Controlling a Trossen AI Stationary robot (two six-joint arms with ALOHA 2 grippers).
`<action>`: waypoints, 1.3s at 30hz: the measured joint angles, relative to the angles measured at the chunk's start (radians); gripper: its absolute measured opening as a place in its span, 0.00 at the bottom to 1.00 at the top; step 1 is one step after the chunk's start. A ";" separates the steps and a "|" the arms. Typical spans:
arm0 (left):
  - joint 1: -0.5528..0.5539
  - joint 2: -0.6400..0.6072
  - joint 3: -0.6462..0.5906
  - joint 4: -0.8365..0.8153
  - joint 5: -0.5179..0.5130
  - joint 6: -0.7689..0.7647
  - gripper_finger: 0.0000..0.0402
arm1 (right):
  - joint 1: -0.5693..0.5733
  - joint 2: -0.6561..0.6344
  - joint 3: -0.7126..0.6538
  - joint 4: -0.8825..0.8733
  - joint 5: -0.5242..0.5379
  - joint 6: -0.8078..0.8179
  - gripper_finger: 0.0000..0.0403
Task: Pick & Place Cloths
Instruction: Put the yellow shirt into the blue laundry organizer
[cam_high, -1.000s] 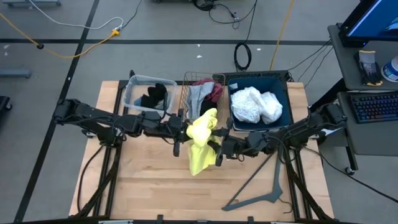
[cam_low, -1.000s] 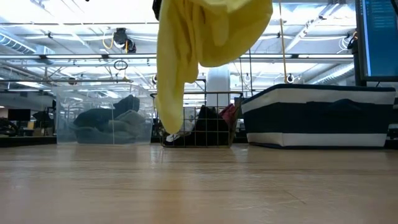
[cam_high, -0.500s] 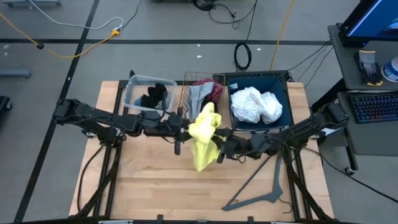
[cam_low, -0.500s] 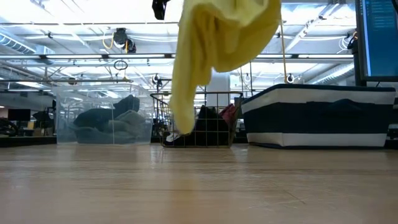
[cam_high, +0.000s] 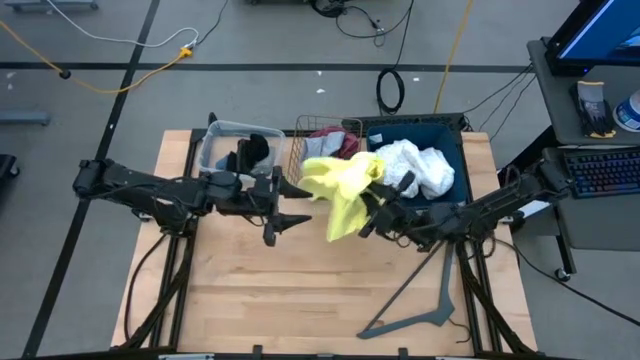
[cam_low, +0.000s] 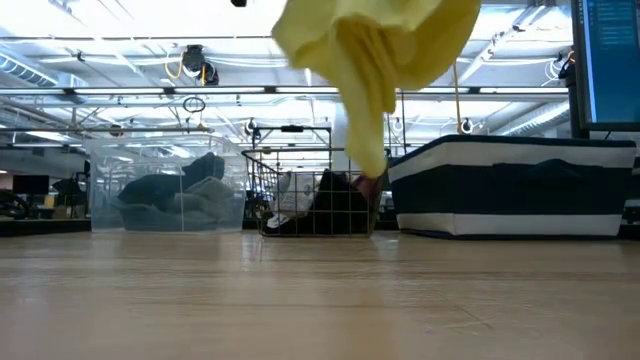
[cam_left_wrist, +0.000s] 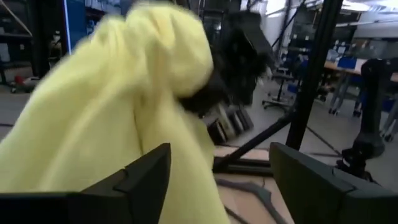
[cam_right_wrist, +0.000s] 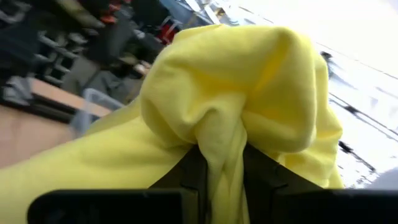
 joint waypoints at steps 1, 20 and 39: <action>0.000 -0.010 0.000 -0.021 -0.001 0.000 0.69 | 0.000 -0.013 0.000 0.021 0.011 -0.032 0.13; -0.021 -0.052 -0.002 -0.385 -0.050 -0.098 0.74 | -0.079 -0.249 0.001 0.380 0.264 -0.701 0.13; -0.164 -0.052 -0.003 -0.431 -0.193 -0.009 0.74 | -0.281 -0.294 -0.035 0.254 0.285 -0.692 0.13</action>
